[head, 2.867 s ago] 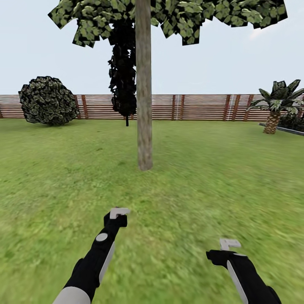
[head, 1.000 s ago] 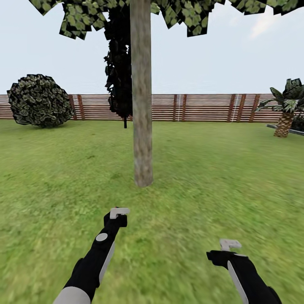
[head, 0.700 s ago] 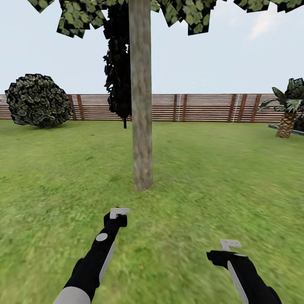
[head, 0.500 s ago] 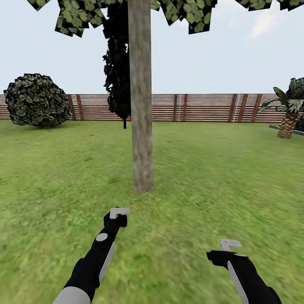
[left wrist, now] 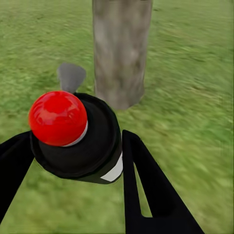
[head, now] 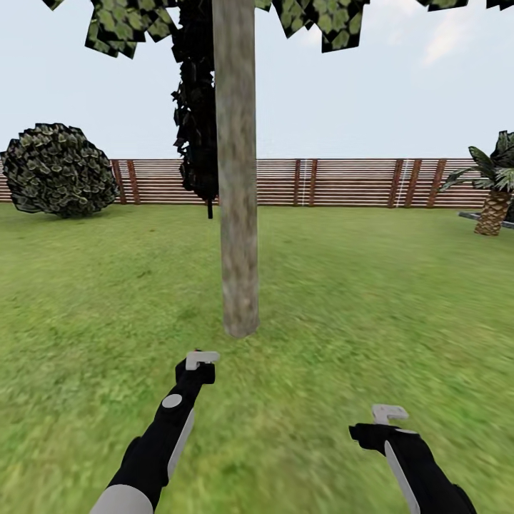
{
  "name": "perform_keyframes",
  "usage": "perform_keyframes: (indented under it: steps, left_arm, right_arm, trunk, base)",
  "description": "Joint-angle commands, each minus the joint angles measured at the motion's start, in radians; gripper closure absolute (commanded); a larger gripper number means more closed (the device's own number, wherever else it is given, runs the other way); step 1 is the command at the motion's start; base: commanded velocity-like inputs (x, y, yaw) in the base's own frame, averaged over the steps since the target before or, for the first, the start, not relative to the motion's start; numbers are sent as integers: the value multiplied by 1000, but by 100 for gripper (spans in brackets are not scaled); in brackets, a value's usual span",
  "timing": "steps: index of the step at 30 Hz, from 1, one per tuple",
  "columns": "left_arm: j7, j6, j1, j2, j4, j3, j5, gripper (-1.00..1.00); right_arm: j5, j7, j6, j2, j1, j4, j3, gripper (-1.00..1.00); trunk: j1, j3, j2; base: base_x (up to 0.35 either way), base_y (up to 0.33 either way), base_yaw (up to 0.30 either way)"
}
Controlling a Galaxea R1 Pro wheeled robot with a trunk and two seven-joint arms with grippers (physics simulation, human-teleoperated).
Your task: In the garden, pick up the pesticide atomizer on the floor and spray pesticide onto both trees until each tree trunk is fully covered.
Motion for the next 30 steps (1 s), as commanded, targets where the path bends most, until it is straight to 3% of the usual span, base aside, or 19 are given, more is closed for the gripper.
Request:
perform_keyframes:
  steps: [1,25,30]
  left_arm:
    - [0,0,0,0,0,0,0,100]
    - [0,0,0,0,0,0,0,100]
    - [0,0,0,0,0,0,0,100]
  right_arm:
    - [0,0,0,0,0,0,0,-100]
    - [-1,0,0,1,0,0,0,-100]
    - [-2,1,1,1,0,0,-1,-100]
  trunk:
    - [0,0,0]
    - [0,-4,0]
    - [0,-4,0]
  base:
    - [337,0,0]
    - [336,0,31]
    - [121,0,1]
